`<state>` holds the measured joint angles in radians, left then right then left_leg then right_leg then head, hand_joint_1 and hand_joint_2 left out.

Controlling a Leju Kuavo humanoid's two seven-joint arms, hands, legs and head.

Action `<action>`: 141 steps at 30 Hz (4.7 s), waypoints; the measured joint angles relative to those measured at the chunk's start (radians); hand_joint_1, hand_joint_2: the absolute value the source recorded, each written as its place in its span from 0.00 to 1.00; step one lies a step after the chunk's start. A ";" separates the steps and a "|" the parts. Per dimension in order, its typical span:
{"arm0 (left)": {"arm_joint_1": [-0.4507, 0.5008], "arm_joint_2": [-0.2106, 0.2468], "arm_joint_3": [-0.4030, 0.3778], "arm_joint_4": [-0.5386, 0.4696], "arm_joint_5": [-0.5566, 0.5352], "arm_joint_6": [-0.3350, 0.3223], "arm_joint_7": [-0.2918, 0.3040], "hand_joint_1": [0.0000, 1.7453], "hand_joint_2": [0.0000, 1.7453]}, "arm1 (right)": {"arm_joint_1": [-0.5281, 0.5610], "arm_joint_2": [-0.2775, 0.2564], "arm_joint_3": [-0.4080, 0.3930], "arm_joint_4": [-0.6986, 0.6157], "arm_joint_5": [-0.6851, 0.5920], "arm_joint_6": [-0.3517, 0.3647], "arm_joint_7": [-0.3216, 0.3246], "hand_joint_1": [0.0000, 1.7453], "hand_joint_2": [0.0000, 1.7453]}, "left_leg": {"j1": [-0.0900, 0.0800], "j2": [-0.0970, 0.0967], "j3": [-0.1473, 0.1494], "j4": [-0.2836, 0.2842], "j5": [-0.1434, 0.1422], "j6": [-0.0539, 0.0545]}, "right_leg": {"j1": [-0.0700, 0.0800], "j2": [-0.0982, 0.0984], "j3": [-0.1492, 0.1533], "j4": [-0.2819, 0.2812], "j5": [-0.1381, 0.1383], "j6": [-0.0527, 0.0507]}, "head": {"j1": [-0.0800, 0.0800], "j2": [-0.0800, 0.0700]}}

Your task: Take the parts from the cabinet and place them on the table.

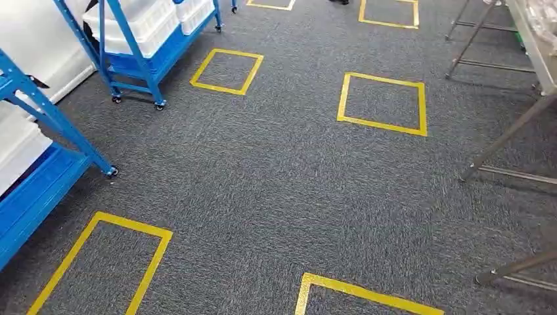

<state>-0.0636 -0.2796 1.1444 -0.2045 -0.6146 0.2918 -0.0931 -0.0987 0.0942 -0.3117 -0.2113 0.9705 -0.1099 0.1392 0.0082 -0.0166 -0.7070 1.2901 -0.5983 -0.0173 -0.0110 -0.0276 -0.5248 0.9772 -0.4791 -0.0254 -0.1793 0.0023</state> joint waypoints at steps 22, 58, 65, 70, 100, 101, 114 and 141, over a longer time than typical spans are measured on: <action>0.009 -0.006 -0.017 -0.017 -0.069 -0.098 -0.024 0.00 0.00 | 0.029 -0.030 -0.083 -0.002 -0.044 -0.012 -0.027 0.00 0.00 | -0.007 -0.100 0.142 -0.277 0.137 0.047 | 0.034 0.124 -0.051 0.039 0.019 -0.020 | 0.002 0.000; 0.018 0.079 -0.175 -0.006 -0.266 -0.163 -0.027 0.00 0.00 | 0.075 -0.027 -0.307 0.005 -0.166 -0.068 -0.056 0.00 0.00 | -0.004 -0.032 0.097 -0.216 0.106 0.002 | 0.008 0.044 -0.012 0.017 0.001 -0.011 | 0.002 0.000; 0.020 0.090 -0.177 -0.003 -0.265 -0.192 -0.045 0.00 0.00 | 0.078 -0.027 -0.322 0.007 -0.167 -0.061 -0.056 0.00 0.00 | 0.000 0.023 0.108 -0.153 0.091 -0.010 | 0.013 -0.056 -0.015 0.021 0.000 -0.010 | 0.002 0.000; 0.016 0.092 -0.177 -0.002 -0.265 -0.194 -0.040 0.00 0.00 | 0.063 -0.026 -0.322 0.008 -0.156 -0.059 -0.047 0.00 0.00 | -0.015 0.061 0.170 -0.291 0.121 0.023 | 0.019 -0.103 -0.013 0.029 -0.004 0.010 | 0.003 0.000; 0.019 0.095 -0.178 0.002 -0.262 -0.177 -0.037 0.00 0.00 | 0.078 -0.022 -0.363 0.011 -0.183 -0.084 -0.068 0.00 0.00 | -0.026 0.025 0.143 -0.272 0.137 0.041 | 0.019 0.000 0.033 0.029 -0.054 -0.002 | 0.003 0.000; 0.022 0.095 -0.178 0.002 -0.261 -0.177 -0.034 0.00 0.00 | 0.077 -0.022 -0.364 0.012 -0.183 -0.081 -0.069 0.00 0.00 | -0.025 0.023 0.144 -0.286 0.139 0.045 | 0.017 -0.003 0.038 0.045 -0.040 0.005 | 0.003 0.000; 0.014 0.095 -0.173 0.003 -0.260 -0.174 -0.025 0.00 0.00 | 0.090 -0.030 -0.368 0.018 -0.145 -0.066 -0.077 0.00 0.00 | 0.009 -0.039 0.203 -0.289 0.102 0.010 | -0.025 0.096 -0.057 0.066 -0.051 0.052 | 0.002 0.000; 0.018 0.097 -0.166 0.008 -0.259 -0.171 -0.023 0.00 0.00 | 0.083 -0.043 -0.338 0.022 -0.125 -0.038 -0.080 0.00 0.00 | -0.006 -0.028 0.167 -0.275 0.128 0.053 | -0.010 0.023 -0.114 0.262 -0.087 0.052 | 0.003 0.000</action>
<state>-0.0454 -0.1831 0.9789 -0.1961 -0.8740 0.1213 -0.1163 -0.0157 0.0511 -0.6500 -0.1896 0.8458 -0.1480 0.0591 0.0025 -0.0445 -0.5402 1.0149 -0.4707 0.0356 -0.0213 -0.0044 -0.6391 1.2392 -0.5661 0.0262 -0.1758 0.0019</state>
